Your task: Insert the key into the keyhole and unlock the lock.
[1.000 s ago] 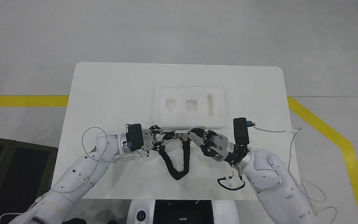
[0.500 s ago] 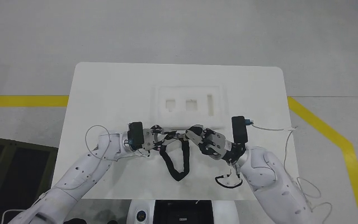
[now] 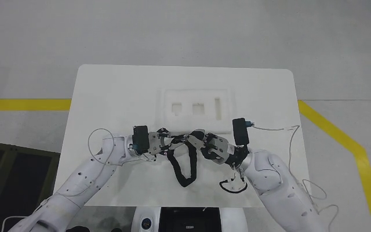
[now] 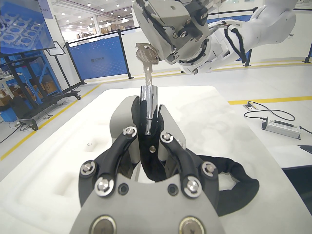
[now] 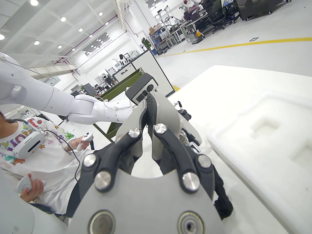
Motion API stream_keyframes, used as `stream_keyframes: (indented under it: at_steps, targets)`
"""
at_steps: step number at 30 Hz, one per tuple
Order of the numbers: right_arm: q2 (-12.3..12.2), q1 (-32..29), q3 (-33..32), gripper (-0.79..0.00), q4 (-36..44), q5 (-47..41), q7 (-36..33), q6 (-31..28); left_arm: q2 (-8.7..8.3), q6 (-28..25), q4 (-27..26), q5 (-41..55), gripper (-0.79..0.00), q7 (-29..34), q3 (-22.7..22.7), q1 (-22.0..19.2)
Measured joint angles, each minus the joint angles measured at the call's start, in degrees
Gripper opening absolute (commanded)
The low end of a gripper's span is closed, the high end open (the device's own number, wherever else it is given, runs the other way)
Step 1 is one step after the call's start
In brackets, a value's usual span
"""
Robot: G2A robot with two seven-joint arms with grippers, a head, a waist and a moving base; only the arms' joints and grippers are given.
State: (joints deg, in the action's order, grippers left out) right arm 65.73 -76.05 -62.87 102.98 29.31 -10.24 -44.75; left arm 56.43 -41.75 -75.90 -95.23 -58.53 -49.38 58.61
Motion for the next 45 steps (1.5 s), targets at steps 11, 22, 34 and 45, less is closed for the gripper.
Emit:
stream_keyframes:
  at_steps: [11,22,34,45]
  targets:
    - [-0.5,-1.6,-3.6,-0.785,2.5,0.2,1.1,-1.2,0.10,0.1,0.5,-0.3,-0.785,-0.4,-0.1,0.3]
    - [-0.1,0.4,-1.6,-0.785,0.2,-1.0,0.4,-1.0,-0.08,0.3,0.0,-0.9,-0.785,-1.0,-1.0,0.8]
    - [0.2,1.2,-0.1,-0.785,-1.2,-2.2,-0.6,-1.6,0.00,0.6,-0.4,-1.0,-0.785,-1.1,-1.3,0.9]
    - [0.3,1.9,-0.1,-0.785,-1.1,-2.6,-0.8,-1.8,0.12,0.6,-0.7,-1.4,-0.785,-1.0,-1.3,0.9]
